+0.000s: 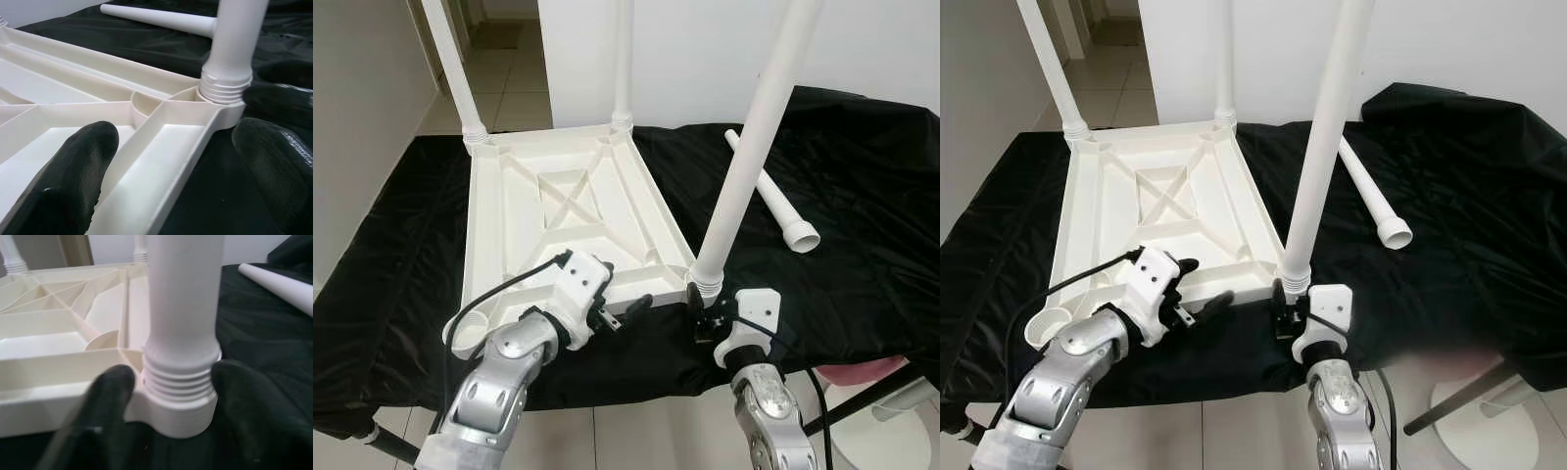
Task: Building children table
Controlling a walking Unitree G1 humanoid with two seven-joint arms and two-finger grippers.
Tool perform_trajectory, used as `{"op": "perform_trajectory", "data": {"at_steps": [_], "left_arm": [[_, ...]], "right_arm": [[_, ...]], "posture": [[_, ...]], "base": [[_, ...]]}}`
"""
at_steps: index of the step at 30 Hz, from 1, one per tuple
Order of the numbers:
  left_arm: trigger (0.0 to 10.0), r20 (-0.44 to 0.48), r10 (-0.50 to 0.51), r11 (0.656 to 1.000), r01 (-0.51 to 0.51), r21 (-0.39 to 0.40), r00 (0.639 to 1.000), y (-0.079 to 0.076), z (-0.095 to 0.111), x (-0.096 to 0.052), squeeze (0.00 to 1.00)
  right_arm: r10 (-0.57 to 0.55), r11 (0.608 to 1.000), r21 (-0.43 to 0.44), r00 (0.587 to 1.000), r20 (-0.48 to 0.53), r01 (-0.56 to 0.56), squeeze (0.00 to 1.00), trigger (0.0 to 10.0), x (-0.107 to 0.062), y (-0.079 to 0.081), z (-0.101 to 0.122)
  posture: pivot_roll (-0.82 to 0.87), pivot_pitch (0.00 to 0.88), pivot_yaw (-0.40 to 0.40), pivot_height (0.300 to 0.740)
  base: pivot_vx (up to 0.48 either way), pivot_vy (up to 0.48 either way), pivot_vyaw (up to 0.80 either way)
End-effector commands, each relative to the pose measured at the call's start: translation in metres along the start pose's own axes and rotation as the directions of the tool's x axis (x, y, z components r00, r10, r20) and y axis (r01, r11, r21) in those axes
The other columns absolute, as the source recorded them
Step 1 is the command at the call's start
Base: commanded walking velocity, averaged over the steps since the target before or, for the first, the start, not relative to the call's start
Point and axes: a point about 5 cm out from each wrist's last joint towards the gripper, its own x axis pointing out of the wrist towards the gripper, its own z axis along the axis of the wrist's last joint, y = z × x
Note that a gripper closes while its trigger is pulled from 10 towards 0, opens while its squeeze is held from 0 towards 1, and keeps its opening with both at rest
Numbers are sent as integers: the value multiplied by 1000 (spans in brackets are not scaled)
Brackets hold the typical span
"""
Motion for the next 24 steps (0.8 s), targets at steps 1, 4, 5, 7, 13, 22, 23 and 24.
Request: {"op": "perform_trajectory", "data": {"at_steps": [1, 4, 5, 7, 13, 22, 23, 24], "left_arm": [[10000, -7, 145, 989, -145, -6, 989, 14, -2, -2, 0], [10000, -12, 212, 977, -212, -6, 977, 27, -1, -2, 0], [10000, -14, 235, 972, -235, -7, 972, 31, -1, -3, 0], [10000, -23, 268, 963, -269, -3, 963, 37, -1, -3, 0], [10000, -57, 369, 929, -369, 7, 928, 54, -3, -3, 0], [10000, -145, 436, 899, -438, 21, 888, 69, -12, 4, 0], [10000, -151, 427, 902, -431, 9, 891, 70, -12, 6, 0], [10000, -151, 427, 902, -431, 9, 891, 70, -12, 6, 0]], "right_arm": [[30, 1000, -9, 999, 16, -30, 0, 0, -3, 3, 2], [62, 998, -16, 998, 23, -62, 0, 0, -6, 4, 3], [75, 997, -18, 997, 25, -75, 0, 0, -7, 5, 4], [89, 996, -16, 996, 27, -88, 0, 6549, -7, 6, 5], [162, 987, -13, 986, 30, -162, 0, 10000, -5, 12, 7], [150, 989, -7, 987, 51, -150, 0, 10000, 10, 8, 13], [143, 990, -5, 988, 54, -143, 0, 10000, 12, 7, 14], [143, 990, -5, 988, 54, -143, 0, 10000, 12, 7, 14]], "posture": [[-15, 4, 7, 740], [-16, 9, 6, 740], [-16, 9, 6, 740], [-17, 11, 7, 740], [-17, 13, 9, 740], [-21, 15, 18, 740], [-21, 17, 19, 740], [-21, 17, 19, 740]], "base": [[0, 0, 0], [0, 0, 0], [0, 0, 0], [0, 0, 0], [0, 0, 0], [0, 0, 0], [0, 0, 0], [0, 0, 0]]}}
